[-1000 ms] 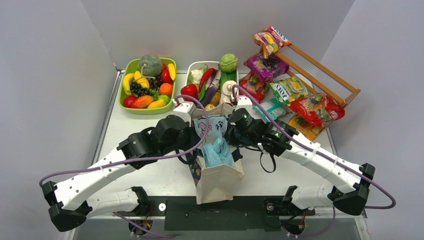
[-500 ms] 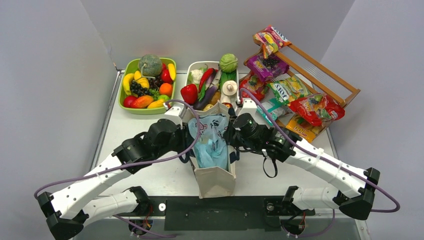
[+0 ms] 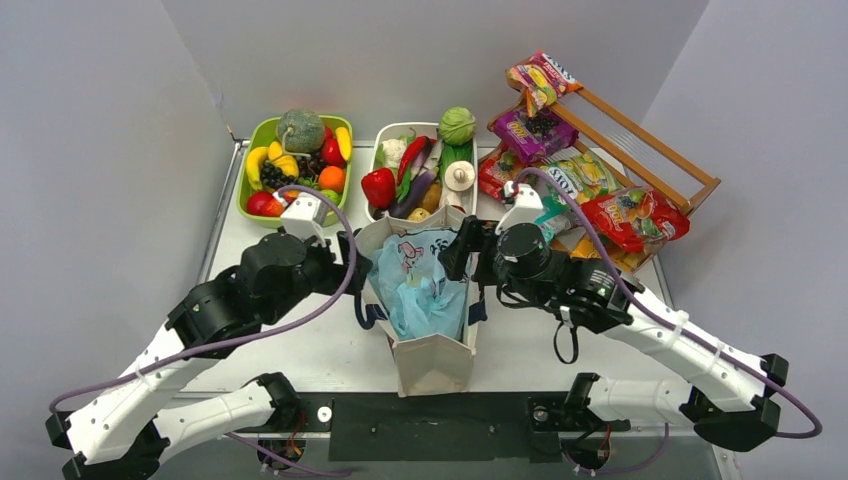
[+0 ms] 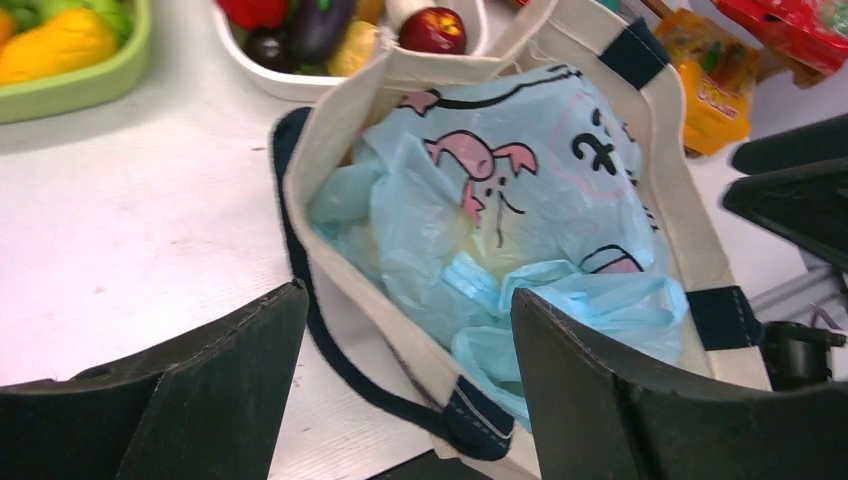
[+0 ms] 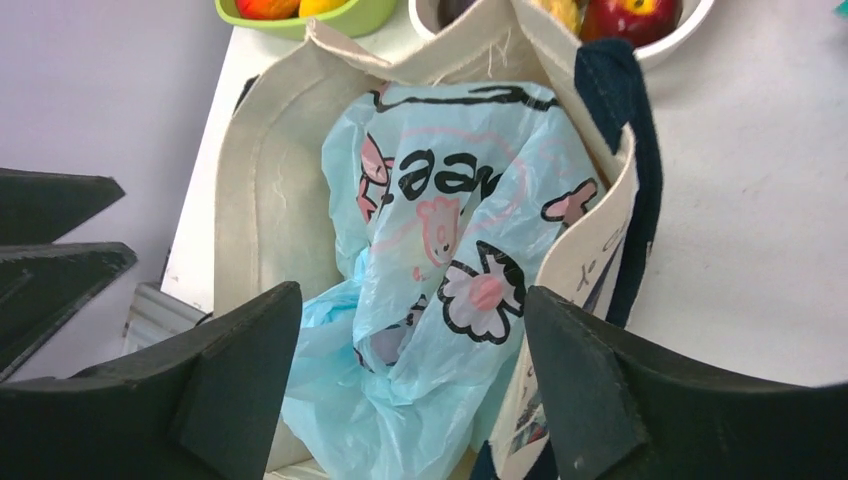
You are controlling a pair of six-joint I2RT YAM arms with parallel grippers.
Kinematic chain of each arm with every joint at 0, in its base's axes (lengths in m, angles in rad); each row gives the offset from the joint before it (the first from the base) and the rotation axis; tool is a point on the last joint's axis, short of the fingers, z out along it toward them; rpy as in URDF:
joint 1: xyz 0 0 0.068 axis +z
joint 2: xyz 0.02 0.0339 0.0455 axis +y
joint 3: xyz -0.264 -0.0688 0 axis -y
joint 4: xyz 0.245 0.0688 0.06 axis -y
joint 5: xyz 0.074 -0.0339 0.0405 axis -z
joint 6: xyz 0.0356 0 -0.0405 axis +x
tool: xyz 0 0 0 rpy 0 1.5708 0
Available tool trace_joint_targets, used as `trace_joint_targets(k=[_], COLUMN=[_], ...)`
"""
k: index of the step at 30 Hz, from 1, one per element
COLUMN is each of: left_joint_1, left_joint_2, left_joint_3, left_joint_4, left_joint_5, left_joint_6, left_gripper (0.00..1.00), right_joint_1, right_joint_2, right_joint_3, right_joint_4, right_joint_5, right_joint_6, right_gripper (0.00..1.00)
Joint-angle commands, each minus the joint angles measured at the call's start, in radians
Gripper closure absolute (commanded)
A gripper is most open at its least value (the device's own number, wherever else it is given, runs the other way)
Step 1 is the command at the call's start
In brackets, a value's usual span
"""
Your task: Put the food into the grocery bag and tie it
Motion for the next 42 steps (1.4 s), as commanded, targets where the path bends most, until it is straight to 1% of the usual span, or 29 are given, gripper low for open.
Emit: trace_joint_targets(k=[1, 2, 4, 10, 16, 22, 26, 29, 34, 36, 38, 40, 42], left_joint_1=[0.003, 0.005, 0.011, 0.039, 0.073, 0.1, 0.1, 0.099, 0.102, 0.102, 0.102, 0.102, 0.104], left_joint_2=[-0.046, -0.065, -0.094, -0.138, -0.213, -0.315, -0.408, -0.446, -0.454, -0.44, -0.418, -0.396, -0.379], left_joint_3=[0.073, 0.073, 0.064, 0.014, -0.119, -0.248, -0.36, -0.377, -0.417, -0.439, -0.465, -0.482, -0.49], left_joint_4=[-0.128, -0.143, -0.156, -0.197, -0.137, -0.105, -0.044, -0.003, 0.087, 0.143, 0.204, 0.23, 0.247], left_joint_5=[-0.156, -0.174, -0.22, -0.345, -0.447, -0.493, -0.495, -0.496, -0.504, -0.486, -0.509, -0.524, -0.508], left_joint_6=[0.054, 0.058, 0.072, 0.088, 0.11, 0.091, 0.092, 0.115, 0.215, 0.277, 0.311, 0.309, 0.3], left_gripper=[0.27, 0.27, 0.27, 0.27, 0.21, 0.19, 0.18, 0.19, 0.18, 0.18, 0.18, 0.18, 0.18], right_joint_1=[0.007, 0.008, 0.008, 0.008, 0.008, 0.008, 0.008, 0.008, 0.008, 0.008, 0.008, 0.008, 0.008], right_joint_2=[-0.066, -0.072, -0.092, -0.166, -0.268, -0.385, -0.47, -0.517, -0.598, -0.618, -0.638, -0.653, -0.662], right_joint_3=[0.062, 0.064, 0.063, 0.035, -0.024, -0.117, -0.191, -0.234, -0.31, -0.326, -0.336, -0.345, -0.351], right_joint_4=[-0.037, -0.043, -0.053, -0.054, -0.054, -0.023, 0.038, 0.065, 0.106, 0.109, 0.108, 0.107, 0.099], right_joint_5=[0.084, 0.095, 0.115, 0.171, 0.25, 0.328, 0.359, 0.373, 0.387, 0.39, 0.394, 0.401, 0.409], right_joint_6=[-0.015, -0.017, -0.021, -0.04, -0.032, -0.025, -0.042, -0.05, -0.063, -0.064, -0.066, -0.065, -0.063], right_gripper=[0.17, 0.12, 0.1, 0.07, 0.06, 0.05, 0.04, 0.03, 0.0, 0.0, 0.0, 0.0, 0.0])
